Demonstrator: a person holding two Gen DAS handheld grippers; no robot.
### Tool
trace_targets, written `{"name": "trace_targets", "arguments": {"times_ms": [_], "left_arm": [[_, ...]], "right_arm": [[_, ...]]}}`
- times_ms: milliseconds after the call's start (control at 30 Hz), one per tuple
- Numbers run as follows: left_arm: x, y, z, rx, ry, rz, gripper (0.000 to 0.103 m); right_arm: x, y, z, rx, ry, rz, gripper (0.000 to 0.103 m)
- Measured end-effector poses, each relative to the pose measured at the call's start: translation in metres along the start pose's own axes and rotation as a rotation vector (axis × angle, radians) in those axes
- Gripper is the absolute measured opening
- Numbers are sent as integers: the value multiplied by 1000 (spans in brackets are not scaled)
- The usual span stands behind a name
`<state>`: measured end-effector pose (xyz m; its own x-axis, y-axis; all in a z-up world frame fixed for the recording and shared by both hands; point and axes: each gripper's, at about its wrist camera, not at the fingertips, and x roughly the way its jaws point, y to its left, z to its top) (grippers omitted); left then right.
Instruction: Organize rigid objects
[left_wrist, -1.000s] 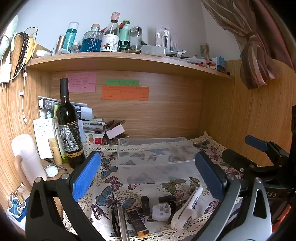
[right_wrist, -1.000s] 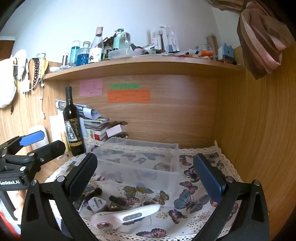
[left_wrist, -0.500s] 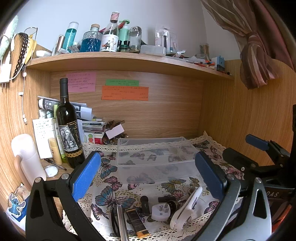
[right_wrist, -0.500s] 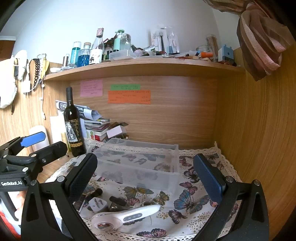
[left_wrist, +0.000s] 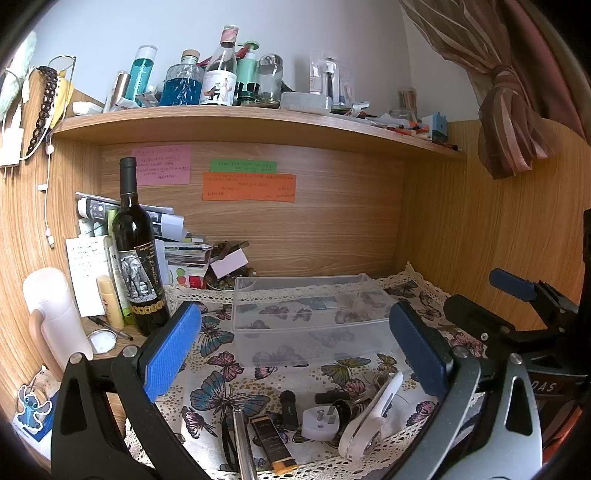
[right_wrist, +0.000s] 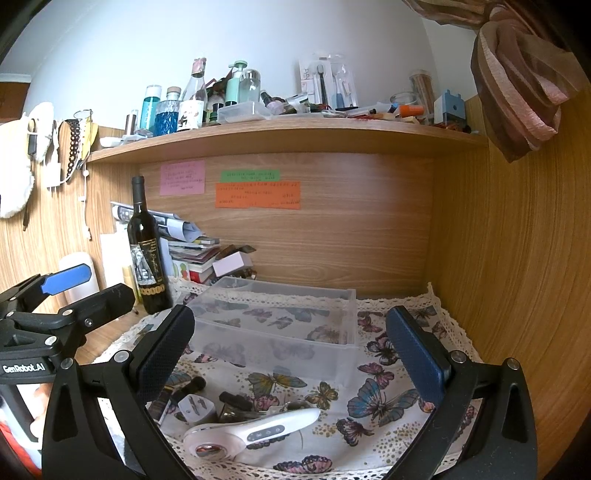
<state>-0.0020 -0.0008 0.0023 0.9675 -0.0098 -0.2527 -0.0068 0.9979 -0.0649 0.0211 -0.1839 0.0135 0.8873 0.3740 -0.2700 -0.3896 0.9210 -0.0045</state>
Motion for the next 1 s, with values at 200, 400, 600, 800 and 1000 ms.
{"name": "trace_targets", "arguments": {"times_ms": [200,400,600,800,1000], "left_arm": [[-3,-1,1,2,-7,-3,103],[-3,-2,1,-2,-6,-6,103],[-3,-2,1,-2,-5,-7,103],[-3,-3,1,-3,-4,-8,103],[-3,-3,1,-1,-5,-7,103]], "right_arm": [[0,-1,0,10,5,-2,103],[0,-2,0,11,4,-3,103],[0,-2,0,12,5,-4,103],[-1,-3,0,16,3,-4,103],[-2,-5,-1,22,-5,-3,103]]}}
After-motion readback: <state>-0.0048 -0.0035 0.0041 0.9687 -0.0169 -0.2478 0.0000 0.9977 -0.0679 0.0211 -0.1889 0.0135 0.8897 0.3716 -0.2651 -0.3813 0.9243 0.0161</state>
